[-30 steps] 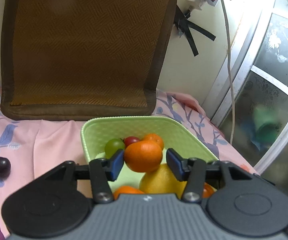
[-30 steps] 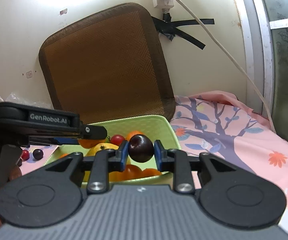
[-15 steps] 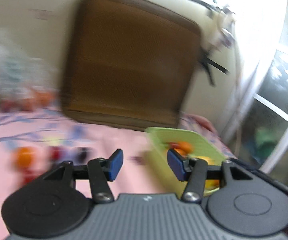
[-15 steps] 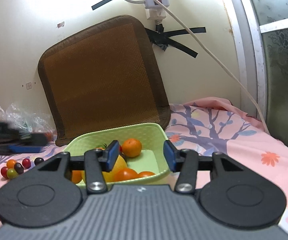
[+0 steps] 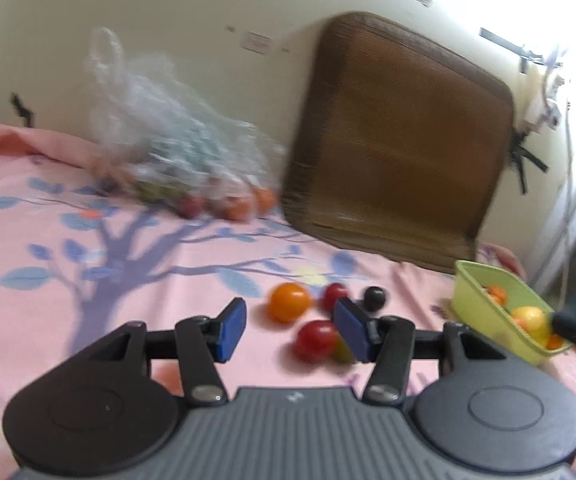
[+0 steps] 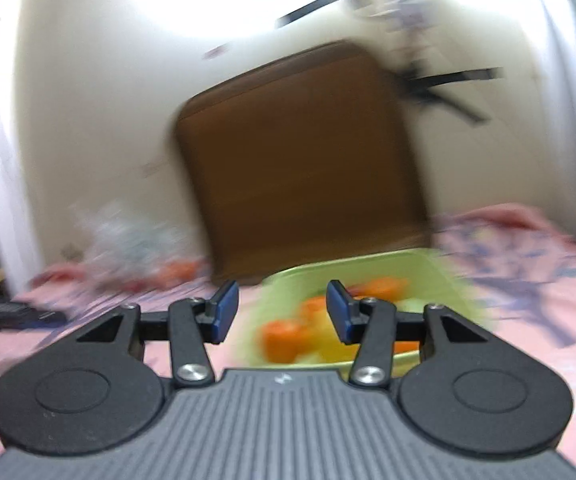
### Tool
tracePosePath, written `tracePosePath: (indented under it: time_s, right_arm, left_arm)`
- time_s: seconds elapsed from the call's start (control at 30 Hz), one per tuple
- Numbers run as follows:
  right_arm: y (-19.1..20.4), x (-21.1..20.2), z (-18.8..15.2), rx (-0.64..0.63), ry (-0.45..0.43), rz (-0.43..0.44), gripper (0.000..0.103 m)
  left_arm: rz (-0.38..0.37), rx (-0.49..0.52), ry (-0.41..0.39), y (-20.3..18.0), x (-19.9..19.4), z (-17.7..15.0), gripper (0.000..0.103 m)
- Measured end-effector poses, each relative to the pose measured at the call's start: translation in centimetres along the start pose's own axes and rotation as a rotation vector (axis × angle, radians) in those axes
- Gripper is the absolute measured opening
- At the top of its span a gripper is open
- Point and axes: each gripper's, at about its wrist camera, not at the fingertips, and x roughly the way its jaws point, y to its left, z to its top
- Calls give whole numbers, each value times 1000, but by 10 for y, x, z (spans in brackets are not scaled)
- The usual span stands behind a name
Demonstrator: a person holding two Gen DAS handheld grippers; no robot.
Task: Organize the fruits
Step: 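Grasp a red cherry tomato with the left tool while the right tool grasps a green cherry tomato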
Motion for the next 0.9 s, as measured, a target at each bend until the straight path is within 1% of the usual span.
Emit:
tracePosePath:
  time_s: [0.03, 0.07, 0.1, 0.17, 0.2, 0.23, 0.33, 0.37, 0.47, 0.53, 0.57, 0.6, 0.63, 0.67, 0.77, 0.9]
  right_arm:
    - [14, 9, -1, -26, 41, 31, 50]
    - [28, 20, -1, -51, 88, 61, 47]
    - [42, 32, -2, -75, 138, 92, 41]
    - [63, 60, -4, -120, 230, 144, 38]
    - [70, 72, -5, -132, 263, 163, 38]
    - [78, 85, -6, -143, 295, 183, 38]
    - [95, 114, -9, -184, 353, 210, 38]
    - [99, 124, -10, -195, 369, 210, 38]
    - [109, 146, -15, -201, 420, 224, 37]
    - [112, 153, -16, -213, 413, 213, 34]
    - [112, 153, -16, -215, 409, 208, 28]
    - [112, 153, -15, -204, 408, 204, 27]
    - [109, 146, -16, -194, 405, 200, 27]
    - [107, 142, -17, -192, 401, 189, 27]
    - [97, 124, -19, -195, 379, 143, 27]
    - [81, 84, -25, -204, 335, 100, 27]
  left_arm:
    - [-14, -10, 9, -2, 4, -1, 50]
    - [-24, -26, 17, -2, 10, -2, 50]
    - [-35, -46, 23, -2, 15, -2, 50]
    - [-55, -84, 37, 3, 24, -5, 50]
    - [-58, -102, 57, 5, 29, -6, 49]
    - [-72, -113, 72, 7, 31, -7, 45]
    - [-101, -112, 82, 8, 32, -8, 45]
    - [-103, -108, 90, 7, 34, -9, 42]
    - [-95, -90, 91, 5, 35, -10, 42]
    - [-98, -96, 90, 7, 35, -10, 42]
    - [-112, -102, 94, 8, 35, -10, 42]
    - [-122, -102, 96, 9, 35, -9, 40]
    - [-114, -95, 96, 8, 35, -10, 32]
    - [-105, -89, 106, 6, 36, -10, 30]
    - [-84, -49, 111, -1, 37, -11, 30]
    - [-73, 8, 99, -11, 33, -13, 29]
